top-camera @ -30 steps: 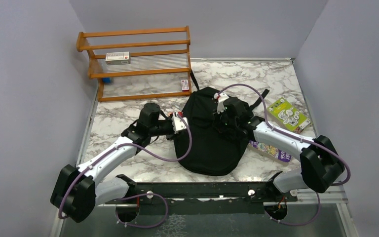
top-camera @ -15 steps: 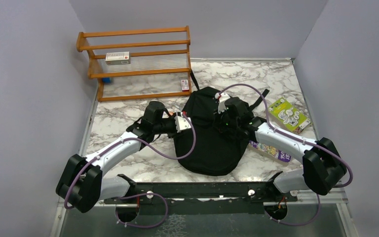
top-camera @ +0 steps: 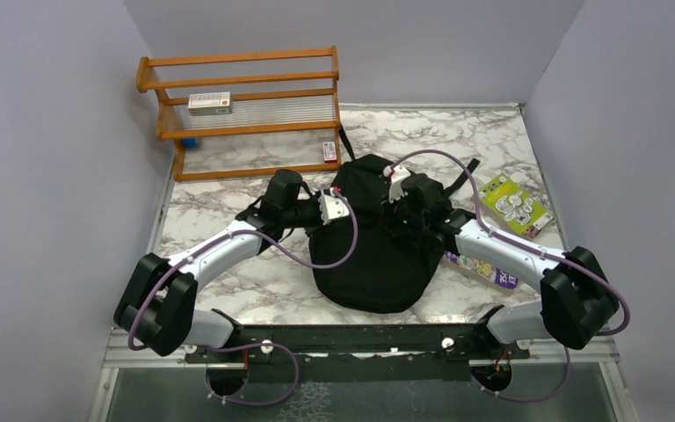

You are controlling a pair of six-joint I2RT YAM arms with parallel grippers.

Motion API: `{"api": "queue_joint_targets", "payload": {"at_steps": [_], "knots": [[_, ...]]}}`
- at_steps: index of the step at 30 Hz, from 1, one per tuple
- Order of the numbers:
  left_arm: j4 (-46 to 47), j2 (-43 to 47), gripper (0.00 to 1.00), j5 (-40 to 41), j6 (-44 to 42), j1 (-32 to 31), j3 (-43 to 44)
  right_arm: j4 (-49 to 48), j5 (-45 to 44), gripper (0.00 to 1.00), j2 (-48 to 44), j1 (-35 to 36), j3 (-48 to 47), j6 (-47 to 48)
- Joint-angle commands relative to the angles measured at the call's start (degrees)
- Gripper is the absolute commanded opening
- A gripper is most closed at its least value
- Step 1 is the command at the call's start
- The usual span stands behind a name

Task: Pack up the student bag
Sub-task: Unzip the student bag at the center of the board.

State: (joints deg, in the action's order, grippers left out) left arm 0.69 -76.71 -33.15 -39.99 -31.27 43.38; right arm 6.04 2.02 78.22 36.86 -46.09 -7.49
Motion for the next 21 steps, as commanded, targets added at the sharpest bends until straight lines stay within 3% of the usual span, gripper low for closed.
{"api": "queue_joint_targets", "payload": {"at_steps": [1, 14, 18, 21], "knots": [[-2.28, -1.78, 0.44, -2.68, -0.39, -0.13, 2.68, -1.54, 0.32, 0.01, -1.99, 0.14, 0.34, 0.40], [-11.11, -5.16, 0.41, -1.45, -2.81, 0.06, 5.06, -2.28, 0.45, 0.01, -2.05, 0.14, 0.68, 0.28], [-12.53, -6.95, 0.29, -1.59, -2.83, 0.16, 7.50, -2.04, 0.44, 0.01, -1.73, 0.14, 0.55, 0.41], [-14.95, -9.19, 0.12, -2.58, -2.38, 0.24, 10.80, -1.71, -0.48, 0.01, -2.15, 0.16, 0.64, 0.54]]}}
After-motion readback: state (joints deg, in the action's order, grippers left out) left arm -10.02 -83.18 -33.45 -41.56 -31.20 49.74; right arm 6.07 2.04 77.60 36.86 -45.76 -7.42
